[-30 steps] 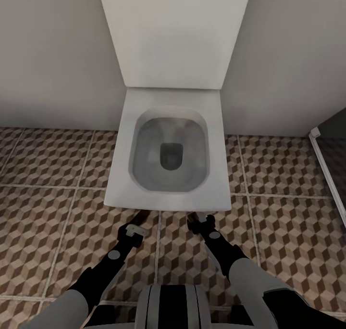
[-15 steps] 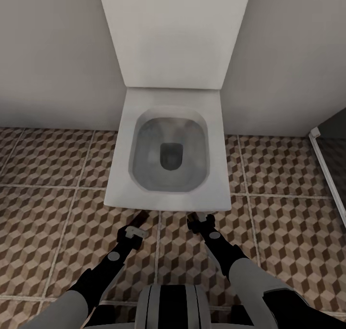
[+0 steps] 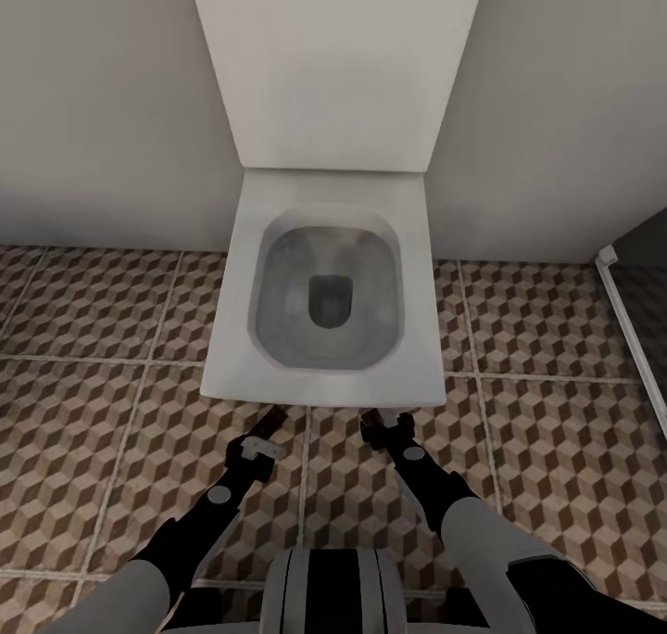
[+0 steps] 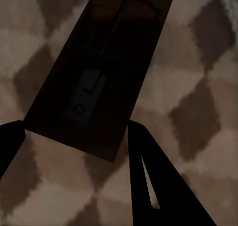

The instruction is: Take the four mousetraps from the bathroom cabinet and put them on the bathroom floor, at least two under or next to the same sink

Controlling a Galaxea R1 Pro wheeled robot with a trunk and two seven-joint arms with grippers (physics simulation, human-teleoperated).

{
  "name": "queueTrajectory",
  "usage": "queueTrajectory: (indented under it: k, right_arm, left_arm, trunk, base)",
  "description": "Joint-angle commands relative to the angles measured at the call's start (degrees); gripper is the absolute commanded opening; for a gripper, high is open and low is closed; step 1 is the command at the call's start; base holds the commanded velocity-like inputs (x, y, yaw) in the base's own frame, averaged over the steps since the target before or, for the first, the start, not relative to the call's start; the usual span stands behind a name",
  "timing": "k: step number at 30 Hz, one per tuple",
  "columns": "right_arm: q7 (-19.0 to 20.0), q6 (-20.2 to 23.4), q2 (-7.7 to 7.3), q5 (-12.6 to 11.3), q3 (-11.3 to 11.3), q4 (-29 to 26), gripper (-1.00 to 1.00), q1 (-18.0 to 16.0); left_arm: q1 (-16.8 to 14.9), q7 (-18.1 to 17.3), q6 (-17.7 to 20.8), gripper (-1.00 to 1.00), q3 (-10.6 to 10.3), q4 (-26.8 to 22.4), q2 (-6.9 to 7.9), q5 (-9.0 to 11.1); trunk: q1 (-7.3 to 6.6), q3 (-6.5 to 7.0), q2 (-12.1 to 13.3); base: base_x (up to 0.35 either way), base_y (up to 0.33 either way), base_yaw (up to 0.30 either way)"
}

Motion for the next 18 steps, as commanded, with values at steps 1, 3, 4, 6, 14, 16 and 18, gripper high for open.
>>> queueTrajectory:
  k: [1,3,4,6,14,16,18]
  right_arm:
    - [-0.4,-0.1,-0.02,0.2,0.3,0.1,1.0,0.0]
    - [-0.4,-0.1,-0.02,0.3,0.3,0.1,1.0,0.0]
    - [-0.4,-0.1,-0.02,0.3,0.3,0.1,1.0,0.0]
    - [-0.4,-0.1,-0.02,0.3,0.3,0.1,1.0,0.0]
    - [-0.4,-0.1,-0.02,0.3,0.3,0.1,1.0,0.0]
    - [-0.4,-0.1,-0.02,0.3,0.3,0.1,1.0,0.0]
    - [-0.4,-0.1,-0.02,0.3,0.3,0.1,1.0,0.0]
  left_arm:
    - [0.0,0.7,-0.4,-1.0,-0.5,0.0,0.07,0.2]
    - [0.0,0.7,-1.8,-1.0,-0.5,0.1,0.07,0.2]
    - [0.0,0.7,-2.1,-1.0,-0.5,0.1,0.06,0.2]
    - [0.0,0.7,-2.7,-1.0,-0.5,0.2,0.06,0.2]
    - [0.0,0.7,-3.3,1.0,-0.5,0.6,0.06,0.2]
    - [0.0,0.7,-3.3,1.0,-0.5,0.6,0.06,0.2]
    - [0.0,0.7,-3.3,1.0,-0.5,0.6,0.06,0.2]
  trunk:
    - [-0.01,-0.02,0.0]
    - [-0.01,-0.02,0.0]
    - [-0.01,-0.02,0.0]
    - [-0.01,-0.02,0.0]
    - [-0.01,-0.02,0.0]
    - [-0.01,-0.02,0.0]
    - [-0.01,-0.02,0.0]
  base:
    - [0.0,0.0,0.0]
    - [0.0,0.0,0.0]
    - [0.0,0.0,0.0]
    - [0.0,0.0,0.0]
    - [0.0,0.0,0.0]
    - [0.0,0.0,0.0]
    - [0.0,0.0,0.0]
